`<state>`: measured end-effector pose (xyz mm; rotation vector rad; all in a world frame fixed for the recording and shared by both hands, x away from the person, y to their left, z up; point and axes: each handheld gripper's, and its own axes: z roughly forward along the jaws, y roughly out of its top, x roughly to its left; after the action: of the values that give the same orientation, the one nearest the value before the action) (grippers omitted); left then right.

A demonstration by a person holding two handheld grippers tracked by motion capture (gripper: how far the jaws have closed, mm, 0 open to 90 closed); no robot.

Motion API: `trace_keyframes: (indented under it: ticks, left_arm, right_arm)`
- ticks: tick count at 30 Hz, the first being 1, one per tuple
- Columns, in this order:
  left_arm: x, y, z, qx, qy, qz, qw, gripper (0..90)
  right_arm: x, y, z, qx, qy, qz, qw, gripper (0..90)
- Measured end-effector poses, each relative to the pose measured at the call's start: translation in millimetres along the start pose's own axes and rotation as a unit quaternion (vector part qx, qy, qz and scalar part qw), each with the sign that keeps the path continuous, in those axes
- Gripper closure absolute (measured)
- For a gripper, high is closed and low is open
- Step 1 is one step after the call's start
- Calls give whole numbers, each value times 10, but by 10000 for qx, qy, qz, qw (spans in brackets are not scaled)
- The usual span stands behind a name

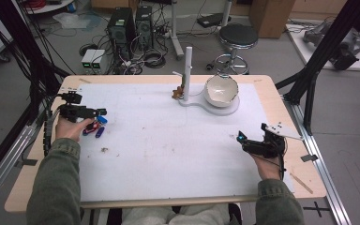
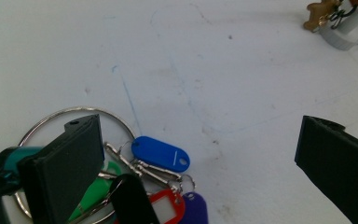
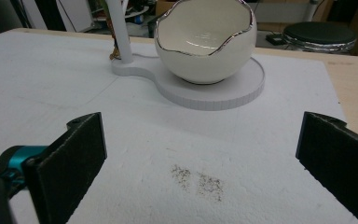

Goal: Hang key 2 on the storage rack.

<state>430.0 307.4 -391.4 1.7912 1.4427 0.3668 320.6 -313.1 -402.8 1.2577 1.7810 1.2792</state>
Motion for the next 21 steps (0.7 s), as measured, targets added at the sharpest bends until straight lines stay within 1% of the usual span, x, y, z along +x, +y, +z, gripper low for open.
trace_keyframes:
  ticks: [1, 2, 6, 8, 11, 17, 21]
  left_arm:
    - [19, -21, 5, 32, 20, -15, 10000, 17]
    - [50, -61, 13, 82, 95, -32, 9999, 17]
    - [95, -113, 17, 124, 158, -100, 9997, 17]
    - [96, -122, 16, 138, 222, -46, 9996, 17]
    - [104, -132, 20, 171, 269, -26, 9995, 17]
    - [102, -153, 60, 300, 296, 2, 9991, 17]
    - [98, -156, 80, 328, 329, 5, 9989, 17]
  right_arm:
    - [-1, 0, -1, 0, 1, -3, 10000, 6]
    - [-1, -2, -2, -1, 7, 1, 10000, 6]
    - [-1, -2, -4, 5, 0, 19, 10000, 6]
    - [-1, -2, -3, 5, 6, 9, 10000, 6]
    - [-1, -2, -3, -3, 11, -4, 10000, 6]
    - [-7, -4, -12, 4, 3, 12, 10000, 6]
    - [-8, -6, -16, 1, -7, 8, 10000, 6]
